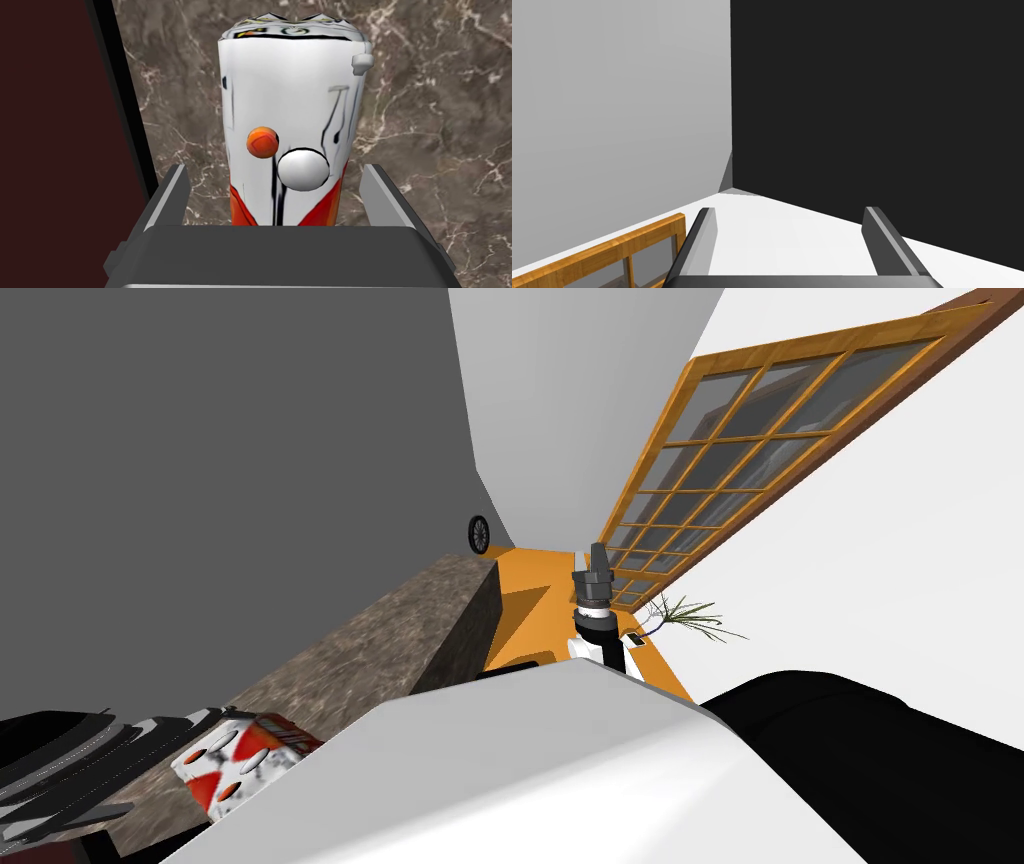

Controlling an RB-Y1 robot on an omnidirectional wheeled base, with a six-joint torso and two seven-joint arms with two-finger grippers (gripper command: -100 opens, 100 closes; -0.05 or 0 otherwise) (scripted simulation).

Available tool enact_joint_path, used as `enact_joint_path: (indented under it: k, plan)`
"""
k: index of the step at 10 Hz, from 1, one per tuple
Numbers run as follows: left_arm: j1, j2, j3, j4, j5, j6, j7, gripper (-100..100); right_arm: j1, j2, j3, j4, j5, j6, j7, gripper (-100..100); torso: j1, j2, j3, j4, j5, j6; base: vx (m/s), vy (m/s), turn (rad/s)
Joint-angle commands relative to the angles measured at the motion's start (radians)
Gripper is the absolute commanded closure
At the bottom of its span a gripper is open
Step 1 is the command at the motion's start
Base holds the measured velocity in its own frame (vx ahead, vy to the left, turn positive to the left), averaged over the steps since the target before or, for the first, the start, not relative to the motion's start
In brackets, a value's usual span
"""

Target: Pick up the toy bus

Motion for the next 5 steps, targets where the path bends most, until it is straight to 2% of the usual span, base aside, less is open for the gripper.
enact_joint_path:
  k: [1,5]
  plan:
    - [0.001,0.001,0.0,0.001,0.001,0.0,-0.008,-100,0.0,0.0,0.0,0.0,0.0,0.0,0.0,0,0.0,0.0,0.0,0.0,0.0,0.0,-0.002,0.009,-0.04]
    - [0.001,0.001,0.0,0.001,0.001,0.0,-0.008,-100,0.0,0.0,0.0,0.0,0.0,0.0,0.0,0,0.001,0.002,0.001,0.0,0.0,-0.001,0.009,-0.004,0.003]
